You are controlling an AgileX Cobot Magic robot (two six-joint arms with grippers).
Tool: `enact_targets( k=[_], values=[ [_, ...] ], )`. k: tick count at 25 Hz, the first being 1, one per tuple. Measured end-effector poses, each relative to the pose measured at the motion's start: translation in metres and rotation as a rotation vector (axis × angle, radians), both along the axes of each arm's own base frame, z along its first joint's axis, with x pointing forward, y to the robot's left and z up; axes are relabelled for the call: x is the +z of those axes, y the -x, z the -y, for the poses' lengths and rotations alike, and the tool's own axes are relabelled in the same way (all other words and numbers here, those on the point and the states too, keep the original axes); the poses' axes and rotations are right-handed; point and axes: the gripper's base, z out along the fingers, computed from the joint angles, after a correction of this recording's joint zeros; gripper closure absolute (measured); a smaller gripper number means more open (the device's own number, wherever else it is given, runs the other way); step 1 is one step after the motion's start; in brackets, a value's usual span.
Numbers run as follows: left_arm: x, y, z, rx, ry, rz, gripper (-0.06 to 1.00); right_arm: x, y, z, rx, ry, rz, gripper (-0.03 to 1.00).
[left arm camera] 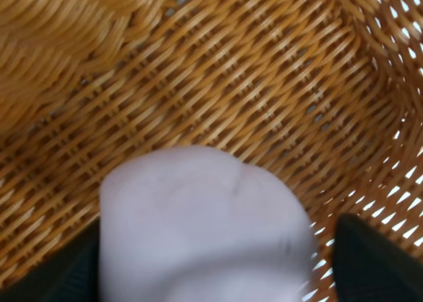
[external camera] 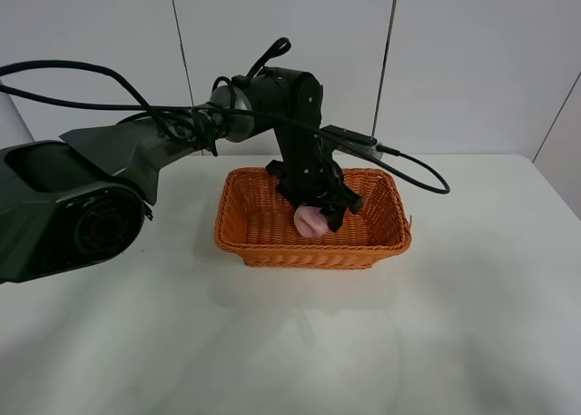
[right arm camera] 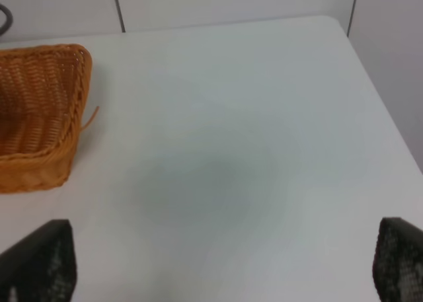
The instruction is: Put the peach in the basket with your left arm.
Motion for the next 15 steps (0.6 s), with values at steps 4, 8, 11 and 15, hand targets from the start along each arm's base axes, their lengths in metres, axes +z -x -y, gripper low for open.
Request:
enact_targets(
  k=[4, 8, 11, 15],
  values=[
    [0.000, 0.001, 0.000, -0.001, -0.003, -0.006, 0.09, 0.000, 0.000, 0.000, 0.000, 0.000, 0.000, 0.27],
    [0.006, 0.004, -0.004, -0.010, -0.031, -0.042, 0.08, 0.000, 0.000, 0.000, 0.000, 0.000, 0.000, 0.27],
    [0.031, 0.005, -0.008, -0.009, -0.011, -0.016, 0.08, 0.000, 0.000, 0.000, 0.000, 0.000, 0.000, 0.27],
    [0.080, 0.004, -0.024, 0.014, 0.049, 0.062, 0.08, 0.000, 0.000, 0.000, 0.000, 0.000, 0.000, 0.27]
  ],
)
